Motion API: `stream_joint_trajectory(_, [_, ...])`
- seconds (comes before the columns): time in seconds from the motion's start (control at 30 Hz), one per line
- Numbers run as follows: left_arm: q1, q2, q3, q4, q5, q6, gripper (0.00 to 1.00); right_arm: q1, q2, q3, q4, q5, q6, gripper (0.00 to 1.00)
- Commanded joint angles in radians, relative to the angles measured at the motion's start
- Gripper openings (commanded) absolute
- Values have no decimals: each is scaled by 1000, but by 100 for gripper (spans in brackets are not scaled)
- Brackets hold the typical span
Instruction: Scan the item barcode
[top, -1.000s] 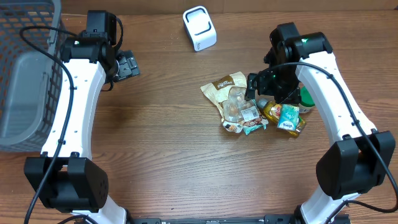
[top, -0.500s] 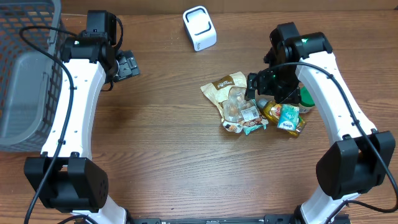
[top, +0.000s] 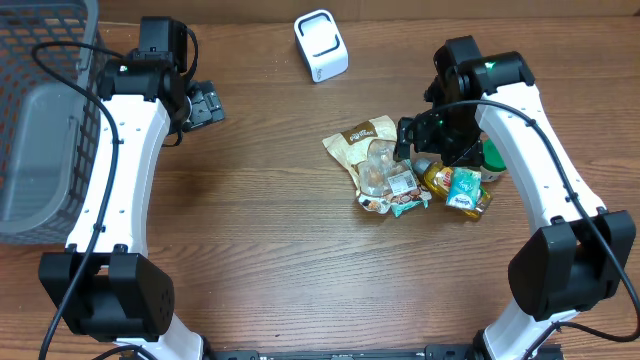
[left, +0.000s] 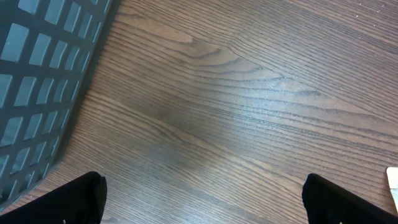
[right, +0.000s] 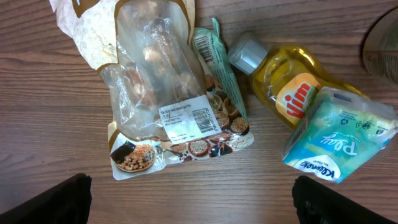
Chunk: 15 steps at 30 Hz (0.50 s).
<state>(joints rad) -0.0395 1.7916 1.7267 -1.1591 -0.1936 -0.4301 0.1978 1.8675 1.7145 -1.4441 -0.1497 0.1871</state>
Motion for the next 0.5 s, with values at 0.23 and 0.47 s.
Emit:
stream_joint_trajectory(0.23, [-7,-13,9,1,4,8,100,-2,-65,8,2,0,2,100])
stream_joint_trajectory(0.47, [-7,-13,9,1,4,8,100,-2,-158,8,2,0,2,100])
